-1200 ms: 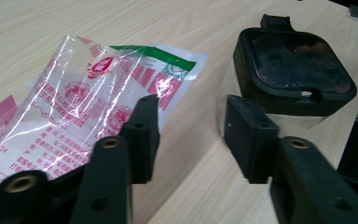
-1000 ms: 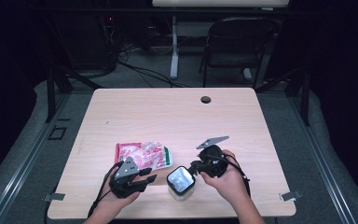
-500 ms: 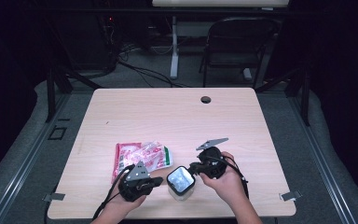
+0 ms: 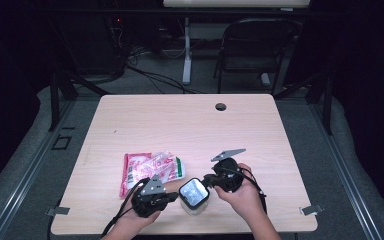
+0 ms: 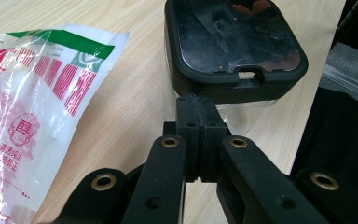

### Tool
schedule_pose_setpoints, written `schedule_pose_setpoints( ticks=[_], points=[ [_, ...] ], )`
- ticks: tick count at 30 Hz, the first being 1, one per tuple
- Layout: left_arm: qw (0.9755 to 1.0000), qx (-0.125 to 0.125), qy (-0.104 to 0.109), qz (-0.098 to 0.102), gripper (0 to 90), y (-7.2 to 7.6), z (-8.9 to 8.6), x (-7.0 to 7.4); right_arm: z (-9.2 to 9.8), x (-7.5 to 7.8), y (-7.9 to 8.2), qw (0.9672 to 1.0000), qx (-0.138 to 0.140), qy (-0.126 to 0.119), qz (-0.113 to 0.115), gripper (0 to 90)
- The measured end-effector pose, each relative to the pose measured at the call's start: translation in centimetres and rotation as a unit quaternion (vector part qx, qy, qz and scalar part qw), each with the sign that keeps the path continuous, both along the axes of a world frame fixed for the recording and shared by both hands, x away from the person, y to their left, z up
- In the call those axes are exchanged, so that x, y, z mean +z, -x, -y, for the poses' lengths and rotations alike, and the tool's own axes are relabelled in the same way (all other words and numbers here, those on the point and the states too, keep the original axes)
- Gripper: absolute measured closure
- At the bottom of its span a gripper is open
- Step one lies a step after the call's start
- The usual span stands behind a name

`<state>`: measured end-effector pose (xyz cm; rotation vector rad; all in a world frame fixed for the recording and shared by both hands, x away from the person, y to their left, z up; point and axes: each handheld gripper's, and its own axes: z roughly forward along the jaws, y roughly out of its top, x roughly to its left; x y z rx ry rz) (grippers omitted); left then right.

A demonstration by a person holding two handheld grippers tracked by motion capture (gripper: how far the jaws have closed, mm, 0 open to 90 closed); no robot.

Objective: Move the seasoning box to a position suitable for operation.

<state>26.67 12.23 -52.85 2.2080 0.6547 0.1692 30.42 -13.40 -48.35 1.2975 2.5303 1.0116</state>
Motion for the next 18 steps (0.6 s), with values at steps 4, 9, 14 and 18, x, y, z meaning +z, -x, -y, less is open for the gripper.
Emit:
schedule_pose_setpoints(
  ticks=[4, 9, 14, 18],
  points=[
    [1.0000, 0.002, 0.002, 0.003, 90.0, 0.03, -0.02, 0.18, -0.02, -0.05, 0.03, 1.0000, -0.005, -0.006, -0.003, 88.2],
    [1.0000, 0.001, 0.001, 0.005, 90.0, 0.06, -0.03, 0.26, 0.00, -0.07, 0.05, 1.0000, -0.007, -0.007, -0.003, 88.3],
    [0.9999, -0.002, 0.016, 0.005, 90.0, 0.05, -0.03, 0.65, 0.03, -0.11, 0.04, 0.9999, -0.007, -0.011, -0.004, 88.2],
    [0.9999, -0.003, 0.015, 0.007, 90.0, 0.09, 0.14, 0.73, 0.03, -0.12, 0.04, 0.9999, -0.008, -0.011, -0.004, 88.1]
  ],
)
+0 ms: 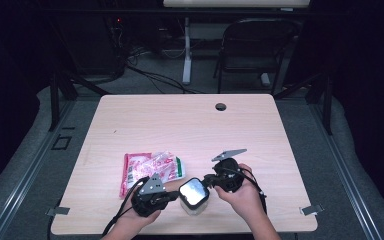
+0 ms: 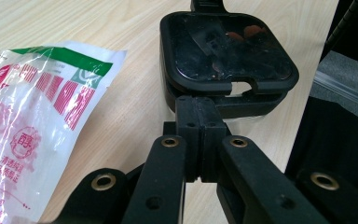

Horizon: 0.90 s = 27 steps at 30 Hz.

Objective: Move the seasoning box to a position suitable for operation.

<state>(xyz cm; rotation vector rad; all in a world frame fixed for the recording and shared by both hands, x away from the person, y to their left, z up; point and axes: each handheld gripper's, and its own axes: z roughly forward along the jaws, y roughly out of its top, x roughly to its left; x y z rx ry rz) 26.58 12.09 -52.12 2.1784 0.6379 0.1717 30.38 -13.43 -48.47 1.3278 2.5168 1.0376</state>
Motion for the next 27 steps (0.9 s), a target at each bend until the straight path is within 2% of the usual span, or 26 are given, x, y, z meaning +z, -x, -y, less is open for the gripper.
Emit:
schedule_pose_setpoints(
  ticks=[4, 12, 16, 20, 23, 27],
  points=[
    [1.0000, 0.000, 0.003, 0.000, 90.0, 0.0, 0.1, 0.1, 0.0, 0.0, 0.0, 1.0000, 0.000, 0.001, -0.001, 88.0],
    [1.0000, 0.003, -0.001, 0.001, 90.0, -0.1, 0.2, 0.6, 0.0, 0.2, 0.1, 1.0000, 0.001, 0.006, 0.000, 81.5],
    [1.0000, 0.001, -0.006, 0.002, 90.0, -0.2, 0.4, 0.8, 0.0, 0.8, 0.5, 0.9999, 0.013, 0.008, 0.006, 78.7],
    [1.0000, 0.002, -0.007, 0.003, 89.9, -0.4, 0.3, 1.2, -0.2, 1.4, 0.9, 0.9997, 0.026, -0.001, -0.001, 73.2],
    [1.0000, 0.005, -0.003, 0.006, 89.8, -0.5, 0.2, 1.7, -0.7, 1.9, 1.4, 0.9988, 0.048, -0.003, -0.003, 68.3],
    [0.9999, 0.008, -0.001, 0.007, 89.6, -0.6, 0.3, 2.1, -1.0, 2.2, 1.6, 0.9984, 0.057, -0.005, -0.004, 63.7]
  ],
)
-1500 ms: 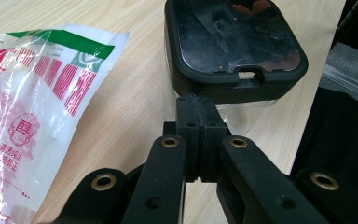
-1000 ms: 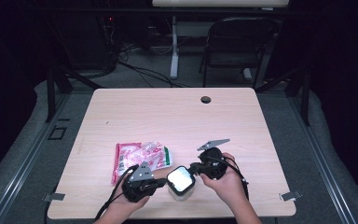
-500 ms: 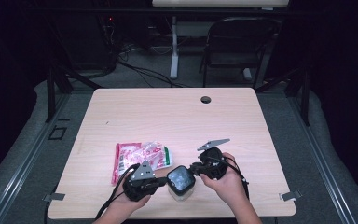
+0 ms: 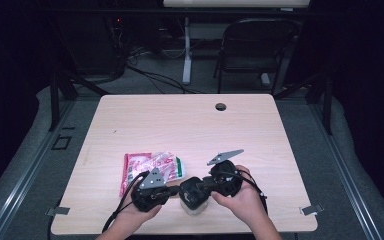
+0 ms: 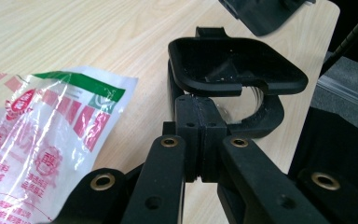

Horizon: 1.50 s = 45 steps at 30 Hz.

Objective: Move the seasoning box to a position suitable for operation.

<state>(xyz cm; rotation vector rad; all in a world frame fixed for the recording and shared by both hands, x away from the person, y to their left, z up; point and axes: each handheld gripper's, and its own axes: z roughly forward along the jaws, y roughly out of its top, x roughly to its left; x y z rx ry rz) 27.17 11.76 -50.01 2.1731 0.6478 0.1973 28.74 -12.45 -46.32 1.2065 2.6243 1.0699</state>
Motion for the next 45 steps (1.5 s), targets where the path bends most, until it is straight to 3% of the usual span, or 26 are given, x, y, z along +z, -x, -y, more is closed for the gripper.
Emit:
schedule_pose_setpoints(
  ticks=[6, 18, 27, 31, 36, 40, 45],
  points=[
    [1.0000, 0.004, -0.004, 0.002, 89.0, -0.2, 0.5, 0.6, -0.6, 0.4, 0.5, 0.9996, 0.017, -0.006, -0.019, 56.1],
    [0.9999, 0.009, -0.011, -0.003, 88.5, -1.1, 1.1, 1.5, -1.2, 1.4, 1.0, 0.9993, 0.031, -0.009, -0.018, 54.0],
    [0.9999, 0.010, -0.004, -0.003, 88.2, -1.4, 1.4, 1.8, -2.2, 1.5, 0.9, 0.9992, 0.036, 0.012, -0.011, 52.9],
    [0.9999, 0.010, 0.000, -0.004, 88.1, -1.4, 1.4, 1.8, -2.3, 1.3, 0.8, 0.9992, 0.034, 0.022, -0.008, 54.5],
    [0.9999, 0.013, 0.002, -0.004, 86.2, -1.4, 1.5, 1.6, -2.2, 1.2, 0.7, 0.9992, 0.033, 0.018, -0.011, 55.9],
    [0.9999, 0.011, -0.008, -0.007, 81.6, -1.4, 1.6, 1.0, -2.0, 1.4, 0.7, 0.9993, 0.032, 0.017, -0.007, 58.0],
    [0.9995, 0.012, -0.012, -0.026, 74.8, -1.5, 1.9, -0.1, -1.8, 1.5, 0.7, 0.9993, 0.032, 0.015, -0.008, 58.7]
  ],
)
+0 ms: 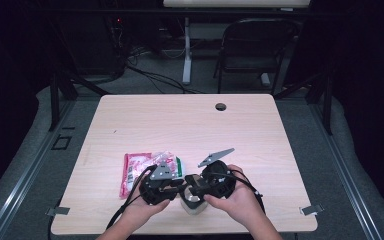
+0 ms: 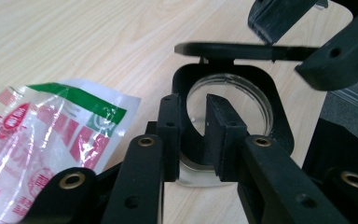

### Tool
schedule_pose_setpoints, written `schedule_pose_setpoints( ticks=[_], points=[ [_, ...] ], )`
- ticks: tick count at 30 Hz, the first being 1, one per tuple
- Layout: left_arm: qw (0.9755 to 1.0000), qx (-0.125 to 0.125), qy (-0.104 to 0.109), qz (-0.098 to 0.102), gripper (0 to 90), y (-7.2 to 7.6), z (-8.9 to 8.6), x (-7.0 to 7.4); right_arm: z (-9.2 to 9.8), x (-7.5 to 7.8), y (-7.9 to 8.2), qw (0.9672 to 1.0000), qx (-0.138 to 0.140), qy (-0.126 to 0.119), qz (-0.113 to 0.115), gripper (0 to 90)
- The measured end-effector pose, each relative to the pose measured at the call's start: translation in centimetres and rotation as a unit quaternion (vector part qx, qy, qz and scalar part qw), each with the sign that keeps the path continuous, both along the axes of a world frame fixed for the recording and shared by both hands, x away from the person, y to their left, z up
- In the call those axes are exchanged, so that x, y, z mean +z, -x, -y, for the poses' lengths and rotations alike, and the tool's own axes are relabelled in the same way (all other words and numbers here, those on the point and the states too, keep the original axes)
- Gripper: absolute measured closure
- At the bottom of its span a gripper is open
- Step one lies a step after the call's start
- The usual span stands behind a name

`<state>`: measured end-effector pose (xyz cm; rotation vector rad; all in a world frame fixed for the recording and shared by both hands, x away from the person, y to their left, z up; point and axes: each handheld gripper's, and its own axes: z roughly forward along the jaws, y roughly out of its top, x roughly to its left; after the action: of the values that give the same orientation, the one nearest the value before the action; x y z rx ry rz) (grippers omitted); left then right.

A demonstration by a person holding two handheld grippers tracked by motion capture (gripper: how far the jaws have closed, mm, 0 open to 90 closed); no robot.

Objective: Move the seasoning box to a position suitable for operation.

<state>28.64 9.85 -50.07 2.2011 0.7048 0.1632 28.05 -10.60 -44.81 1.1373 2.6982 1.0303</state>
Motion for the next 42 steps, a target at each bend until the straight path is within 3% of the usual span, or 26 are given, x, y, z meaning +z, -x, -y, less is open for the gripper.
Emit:
schedule_pose_setpoints(
  ticks=[4, 14, 27, 42],
  points=[
    [1.0000, 0.006, -0.004, -0.006, 72.1, -0.1, 0.1, -0.4, 0.0, 0.0, 0.0, 1.0000, 0.001, 0.000, 0.000, 58.9],
    [0.9998, 0.003, 0.010, -0.015, 73.4, -0.1, 0.1, -0.6, 0.3, 0.0, -0.1, 1.0000, -0.005, -0.002, 0.002, 60.6],
    [0.9999, 0.003, 0.012, -0.009, 73.7, -0.1, 0.1, -0.7, 1.2, 0.9, -0.3, 0.9998, -0.013, -0.011, 0.011, 67.3],
    [0.9999, 0.001, 0.013, -0.009, 73.6, -0.1, 0.0, -0.7, 2.4, 1.9, -1.2, 0.9996, -0.025, 0.003, 0.014, 75.4]
  ],
)
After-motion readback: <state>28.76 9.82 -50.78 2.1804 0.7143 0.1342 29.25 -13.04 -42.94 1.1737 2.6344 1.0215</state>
